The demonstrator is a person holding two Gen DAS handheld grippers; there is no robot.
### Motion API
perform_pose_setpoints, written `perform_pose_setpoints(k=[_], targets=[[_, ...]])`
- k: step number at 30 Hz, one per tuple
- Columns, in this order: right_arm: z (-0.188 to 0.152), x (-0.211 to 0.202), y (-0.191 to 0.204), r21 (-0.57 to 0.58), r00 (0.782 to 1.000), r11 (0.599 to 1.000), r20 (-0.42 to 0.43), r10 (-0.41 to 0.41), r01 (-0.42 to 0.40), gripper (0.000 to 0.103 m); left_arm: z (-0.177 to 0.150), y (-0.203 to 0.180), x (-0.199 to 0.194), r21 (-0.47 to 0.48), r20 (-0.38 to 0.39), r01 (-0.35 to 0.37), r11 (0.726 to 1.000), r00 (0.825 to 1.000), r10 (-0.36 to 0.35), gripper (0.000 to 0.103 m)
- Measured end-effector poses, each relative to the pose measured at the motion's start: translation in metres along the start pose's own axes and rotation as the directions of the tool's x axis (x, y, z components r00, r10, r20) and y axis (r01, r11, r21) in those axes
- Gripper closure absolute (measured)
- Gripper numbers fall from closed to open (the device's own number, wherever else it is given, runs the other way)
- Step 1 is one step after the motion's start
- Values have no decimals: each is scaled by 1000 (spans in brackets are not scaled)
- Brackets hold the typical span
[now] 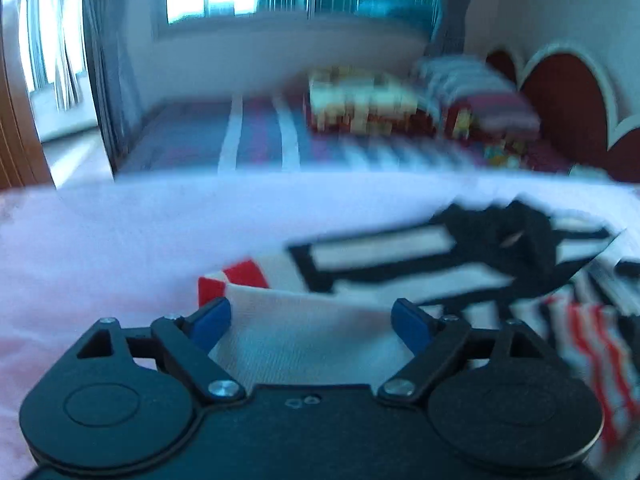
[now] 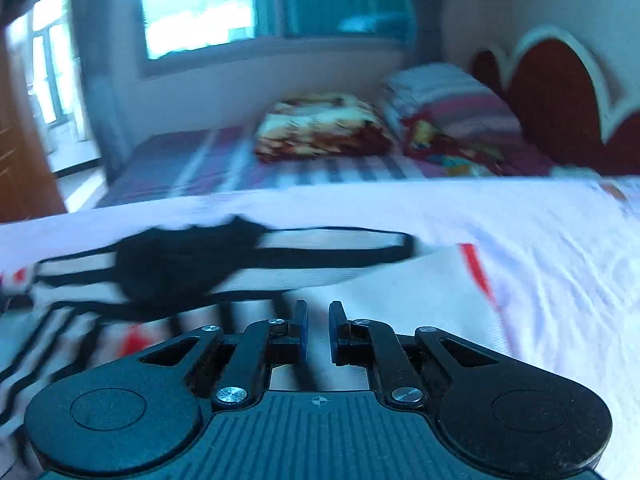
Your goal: Fold small clothes
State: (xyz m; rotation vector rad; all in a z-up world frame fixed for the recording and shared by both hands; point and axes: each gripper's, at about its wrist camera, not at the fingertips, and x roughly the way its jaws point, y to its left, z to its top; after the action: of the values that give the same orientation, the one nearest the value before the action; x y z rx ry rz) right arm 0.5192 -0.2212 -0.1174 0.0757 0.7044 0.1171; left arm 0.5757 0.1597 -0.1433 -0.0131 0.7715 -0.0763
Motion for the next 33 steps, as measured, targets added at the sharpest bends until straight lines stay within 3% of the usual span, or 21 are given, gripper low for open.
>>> perform_pose_setpoints(k=[1, 3, 4, 6, 8, 11, 12, 15, 18, 20, 21, 24, 26, 27, 28, 29, 33], targets=[[1, 12, -8, -7, 999, 1000, -51, -15, 15, 95, -2, 2, 2, -1, 22, 6, 1000, 1000, -6, 12], [11, 10, -16, -1, 998, 1000, -59, 27, -27, 94, 3, 0, -4, 8, -4, -5, 1000, 1000, 5, 16], [17, 1, -18, -3, 999, 1000, -24, 23, -23, 94, 4, -1, -14, 12, 26, -11, 1000, 1000, 11, 22], [22, -10, -27, 24, 999, 1000, 49, 9, -10, 94, 2, -2, -27, 7, 89, 3, 1000, 996, -4, 12], [18, 15, -38, 54, 997, 998, -81, -12, 16, 95, -2, -7, -10, 33, 1, -14, 999, 1000, 14, 10], [25, -5, -28, 25, 996, 1000, -87, -5, 8, 94, -10, -20, -22, 76, 3, -73, 994, 997, 73, 15], [24, -23, -23, 23, 998, 999, -47, 29, -28, 94, -14, -25, -35, 75, 27, -57, 996, 998, 55, 14], [4, -72, -4, -11, 990, 990, 22, 138, -138, 94, -38, -41, -79, 26, 112, 15, 1000, 994, -17, 8], [-27, -90, 21, -56, 970, 969, -29, 239, -241, 93, -61, -63, -87, 31, 94, 26, 999, 995, -28, 9], [-48, -79, 34, -95, 969, 970, -127, 210, -223, 92, -74, -73, -72, 62, 10, -6, 998, 1000, 5, 6], [-57, -77, 32, -89, 973, 973, -119, 200, -211, 91, -82, -74, -72, 78, 43, -14, 997, 999, 10, 5], [-53, -98, 33, -52, 981, 982, -89, 175, -180, 90, -70, -65, -82, 63, 35, -15, 998, 999, 13, 11], [-55, -113, 32, -75, 990, 987, -23, 139, -141, 73, -69, -61, -83, 75, 31, -22, 997, 999, 20, 7], [-60, -107, 30, -71, 991, 991, -83, 107, -113, 60, -73, -60, -75, 92, -11, -23, 996, 1000, 24, 7], [-66, -92, 25, -66, 985, 992, -143, 94, -104, 54, -76, -58, -73, 84, 4, -17, 996, 1000, 16, 4], [-68, -92, 24, -71, 988, 992, -116, 100, -109, 54, -77, -57, -73, 80, 11, -16, 997, 1000, 15, 4], [-61, -102, 29, -89, 984, 990, -151, 92, -106, 54, -74, -61, -74, 91, 0, -32, 995, 999, 32, 4]])
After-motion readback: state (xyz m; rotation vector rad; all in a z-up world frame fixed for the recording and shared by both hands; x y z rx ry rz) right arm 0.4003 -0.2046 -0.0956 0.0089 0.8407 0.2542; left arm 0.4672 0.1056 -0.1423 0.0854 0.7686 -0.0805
